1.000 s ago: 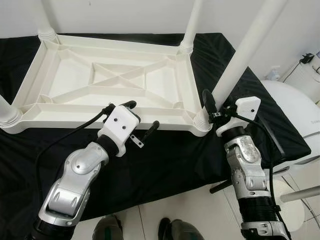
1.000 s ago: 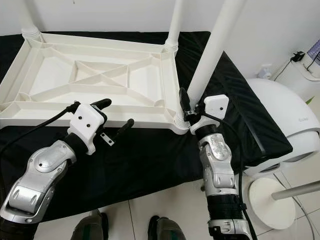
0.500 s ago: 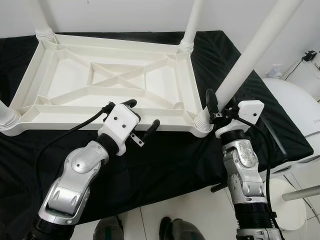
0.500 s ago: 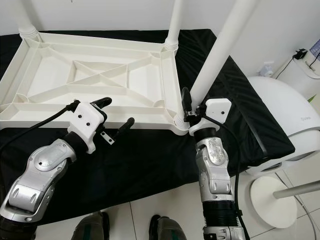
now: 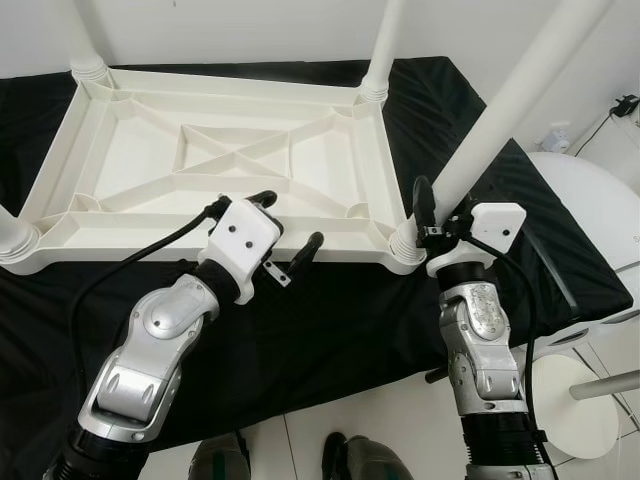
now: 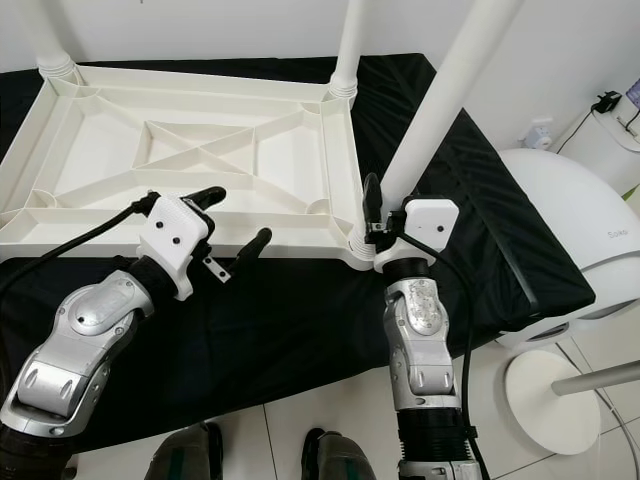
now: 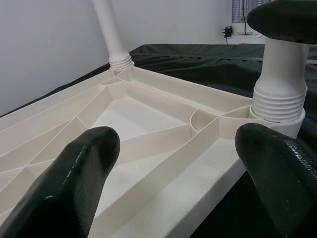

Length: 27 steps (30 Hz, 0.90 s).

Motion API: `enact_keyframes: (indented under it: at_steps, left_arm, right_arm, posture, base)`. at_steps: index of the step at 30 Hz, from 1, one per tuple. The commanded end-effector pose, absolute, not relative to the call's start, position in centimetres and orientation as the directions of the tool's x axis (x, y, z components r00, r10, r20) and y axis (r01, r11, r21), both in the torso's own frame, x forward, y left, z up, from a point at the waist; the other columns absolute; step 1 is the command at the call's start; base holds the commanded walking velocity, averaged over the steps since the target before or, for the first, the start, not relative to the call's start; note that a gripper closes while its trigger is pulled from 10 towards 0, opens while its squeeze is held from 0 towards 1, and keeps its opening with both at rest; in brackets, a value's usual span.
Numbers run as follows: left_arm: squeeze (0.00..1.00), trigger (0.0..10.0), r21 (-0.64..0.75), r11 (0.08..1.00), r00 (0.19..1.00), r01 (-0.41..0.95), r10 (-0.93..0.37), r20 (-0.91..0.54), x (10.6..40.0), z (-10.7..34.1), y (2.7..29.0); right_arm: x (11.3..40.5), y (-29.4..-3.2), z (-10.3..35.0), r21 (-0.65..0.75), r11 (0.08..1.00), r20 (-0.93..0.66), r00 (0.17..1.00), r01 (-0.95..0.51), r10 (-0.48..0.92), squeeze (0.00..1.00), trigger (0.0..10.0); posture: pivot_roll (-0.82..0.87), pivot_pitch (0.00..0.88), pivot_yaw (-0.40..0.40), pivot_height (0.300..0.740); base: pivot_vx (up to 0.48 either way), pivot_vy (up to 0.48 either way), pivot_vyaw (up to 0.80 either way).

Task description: Building children table

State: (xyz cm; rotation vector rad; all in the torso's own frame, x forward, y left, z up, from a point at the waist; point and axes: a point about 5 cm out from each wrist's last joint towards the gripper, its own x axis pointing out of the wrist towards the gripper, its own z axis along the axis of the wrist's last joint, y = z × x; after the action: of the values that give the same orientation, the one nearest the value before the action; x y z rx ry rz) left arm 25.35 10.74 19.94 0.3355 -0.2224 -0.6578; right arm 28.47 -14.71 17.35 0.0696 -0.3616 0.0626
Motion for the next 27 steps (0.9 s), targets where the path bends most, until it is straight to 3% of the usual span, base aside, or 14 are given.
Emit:
enact_keyframes:
  at_steps: [1, 14, 27]
  left_arm:
    - [0.0, 10.0, 0.372, 0.715, 0.751, 0.592, -0.656, 0.068, 25.4, 19.6, 10.5]
    - [0.0, 10.0, 0.363, 0.721, 0.754, 0.591, -0.653, 0.07, 25.2, 19.5, 10.5]
    - [0.0, 10.0, 0.36, 0.709, 0.741, 0.606, -0.668, 0.069, 25.2, 19.5, 10.2]
  right_arm:
    - [28.2, -15.6, 13.9, 0.039, 0.999, 0.183, 0.983, 0.0, -0.007, 0.0, 10.0]
    - [27.6, -15.8, 14.0, 0.062, 0.99, 0.195, 0.971, 0.126, -0.136, 0.0, 10.0]
    - [26.2, -18.8, 14.0, 0.036, 0.907, 0.175, 0.89, 0.421, -0.42, 0.0, 10.0]
  posture:
    - [0.04, 0.141, -0.052, 0.74]
    - [0.04, 0.146, -0.059, 0.74]
    - [0.02, 0.152, -0.046, 0.74]
  base:
    - [0.0, 0.0, 0.0]
    - [0.0, 0.0, 0.0]
    - [0.0, 0.0, 0.0]
